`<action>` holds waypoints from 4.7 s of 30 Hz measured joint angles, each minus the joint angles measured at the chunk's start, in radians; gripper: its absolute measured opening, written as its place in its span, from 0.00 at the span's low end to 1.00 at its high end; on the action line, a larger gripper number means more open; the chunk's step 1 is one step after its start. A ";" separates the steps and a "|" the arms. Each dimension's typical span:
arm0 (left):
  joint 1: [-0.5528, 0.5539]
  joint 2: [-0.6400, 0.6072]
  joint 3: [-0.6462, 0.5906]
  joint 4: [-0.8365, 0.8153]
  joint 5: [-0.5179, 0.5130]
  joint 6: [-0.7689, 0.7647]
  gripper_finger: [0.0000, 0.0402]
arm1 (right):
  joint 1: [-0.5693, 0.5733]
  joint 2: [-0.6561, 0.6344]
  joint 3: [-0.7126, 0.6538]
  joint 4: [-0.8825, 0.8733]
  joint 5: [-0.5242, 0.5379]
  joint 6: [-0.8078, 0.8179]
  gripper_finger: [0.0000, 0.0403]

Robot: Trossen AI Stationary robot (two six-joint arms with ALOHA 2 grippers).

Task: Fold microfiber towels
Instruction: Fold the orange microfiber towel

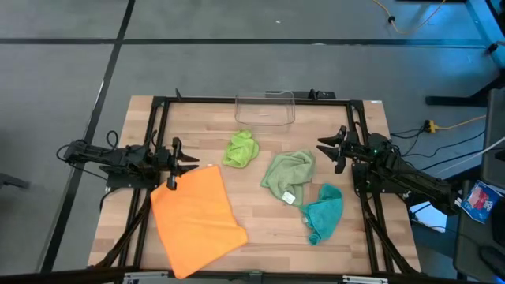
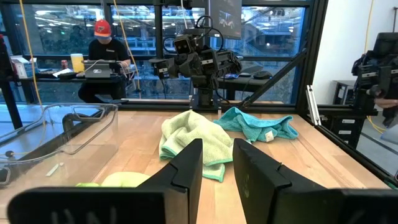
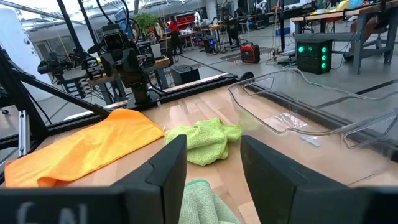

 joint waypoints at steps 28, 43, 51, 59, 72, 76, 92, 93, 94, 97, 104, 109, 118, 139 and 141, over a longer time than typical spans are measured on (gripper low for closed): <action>0.000 0.000 0.000 0.000 0.000 0.000 0.21 | 0.000 0.000 0.000 0.086 -0.001 0.152 0.42; 0.000 0.000 0.000 0.000 0.000 0.000 0.21 | 0.000 0.000 0.000 0.115 0.077 0.158 0.70; 0.000 0.000 0.000 0.000 0.000 0.000 0.21 | 0.000 0.000 0.000 0.116 0.078 0.156 0.70; 0.000 0.000 0.000 0.000 0.000 0.000 0.21 | 0.000 0.000 0.000 0.077 0.078 0.158 0.70; 0.000 0.000 0.000 0.000 0.000 0.000 0.21 | 0.000 0.000 0.000 -0.010 0.080 0.157 0.70; 0.000 0.000 0.000 0.000 0.000 0.000 0.21 | 0.000 0.000 0.000 -0.010 0.080 0.157 0.70; 0.000 0.000 0.000 0.010 0.000 0.000 0.21 | 0.000 0.000 0.000 -0.010 0.078 0.154 0.70; 0.000 0.000 0.000 0.011 0.000 -0.001 0.21 | 0.000 0.000 0.000 -0.010 0.078 0.153 0.70; 0.000 0.000 0.000 0.011 0.000 -0.001 0.21 | 0.000 0.000 0.000 -0.009 0.078 0.150 0.70; 0.000 0.000 0.000 0.012 0.000 0.000 0.21 | 0.000 0.000 0.000 -0.009 0.077 0.130 0.70; 0.000 0.000 0.000 0.013 0.000 -0.001 0.21 | 0.000 0.000 0.000 -0.009 0.078 0.122 0.70; 0.001 0.000 0.000 0.019 0.000 0.030 0.21 | 0.000 0.000 0.000 -0.009 0.077 0.131 0.70; 0.002 0.000 0.000 0.064 0.000 0.062 0.21 | 0.001 0.001 -0.002 0.120 -0.076 0.243 0.70; 0.002 0.000 0.000 0.129 0.001 0.100 0.21 | 0.341 0.535 0.298 0.319 0.012 -0.014 0.70; 0.002 0.000 0.000 0.128 0.001 0.073 0.21 | 0.359 0.653 0.370 0.298 0.017 -0.036 0.70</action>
